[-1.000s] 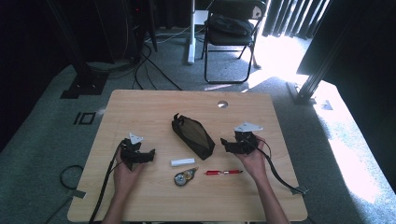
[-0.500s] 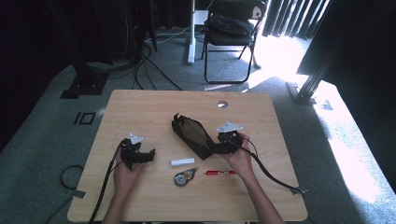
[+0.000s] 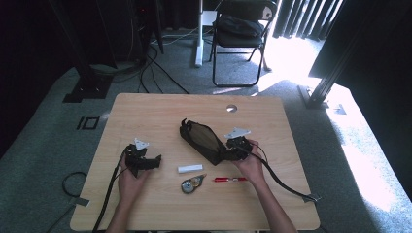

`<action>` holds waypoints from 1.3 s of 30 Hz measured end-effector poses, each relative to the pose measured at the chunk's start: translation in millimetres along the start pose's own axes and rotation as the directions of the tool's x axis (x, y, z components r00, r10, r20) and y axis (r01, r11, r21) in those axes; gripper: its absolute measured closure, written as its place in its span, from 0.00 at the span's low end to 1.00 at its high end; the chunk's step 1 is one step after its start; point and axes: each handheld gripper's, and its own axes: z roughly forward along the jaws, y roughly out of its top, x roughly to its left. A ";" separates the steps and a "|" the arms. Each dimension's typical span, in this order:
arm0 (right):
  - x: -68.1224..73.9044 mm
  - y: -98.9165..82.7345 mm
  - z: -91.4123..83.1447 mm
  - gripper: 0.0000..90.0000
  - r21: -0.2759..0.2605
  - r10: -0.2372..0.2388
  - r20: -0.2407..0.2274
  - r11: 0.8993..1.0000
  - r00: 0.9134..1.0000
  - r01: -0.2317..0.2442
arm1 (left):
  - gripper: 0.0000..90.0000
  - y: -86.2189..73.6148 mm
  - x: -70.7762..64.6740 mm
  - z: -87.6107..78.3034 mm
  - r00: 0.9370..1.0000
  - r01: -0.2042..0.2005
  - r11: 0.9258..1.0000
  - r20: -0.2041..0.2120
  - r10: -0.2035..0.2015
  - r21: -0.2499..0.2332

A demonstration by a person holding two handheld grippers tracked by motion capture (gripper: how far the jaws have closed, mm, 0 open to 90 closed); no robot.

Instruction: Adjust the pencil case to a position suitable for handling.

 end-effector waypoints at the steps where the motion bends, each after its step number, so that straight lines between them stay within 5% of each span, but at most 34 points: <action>1: -7.1 -4.9 -2.3 0.42 0.003 0.023 -0.015 1.000 1.000 -0.023 | 0.13 0.0 0.0 0.0 1.000 0.000 1.000 0.000 0.000 0.000; 8: -24.9 -16.5 -13.7 0.56 0.012 0.037 0.004 0.999 0.999 -0.038 | 0.13 0.0 0.0 0.0 1.000 0.000 1.000 0.000 0.000 0.000; 12: -30.5 -21.8 -20.3 0.67 0.027 -0.002 -0.003 1.000 1.000 0.002 | 0.13 0.0 0.0 0.0 1.000 0.000 1.000 0.000 0.000 0.000; 20: -35.9 -29.4 -27.3 0.71 0.023 -0.071 -0.033 0.997 0.997 0.072 | 0.13 0.0 0.0 0.0 1.000 0.000 1.000 0.000 0.000 0.000; 23: -37.9 -30.7 -28.4 0.70 0.023 -0.072 -0.037 0.997 0.997 0.073 | 0.13 0.0 0.1 0.0 1.000 0.000 1.000 0.000 0.000 0.000; 29: -45.8 -32.6 -35.8 0.43 -0.022 0.007 -0.077 1.000 0.997 -0.009 | 0.13 0.0 0.0 0.0 1.000 0.000 1.000 0.000 0.000 0.000; 39: -40.0 -27.3 -57.1 0.40 -0.114 0.000 -0.041 0.994 0.999 -0.005 | 0.13 0.0 0.0 0.0 1.000 0.000 1.000 0.000 0.000 -0.001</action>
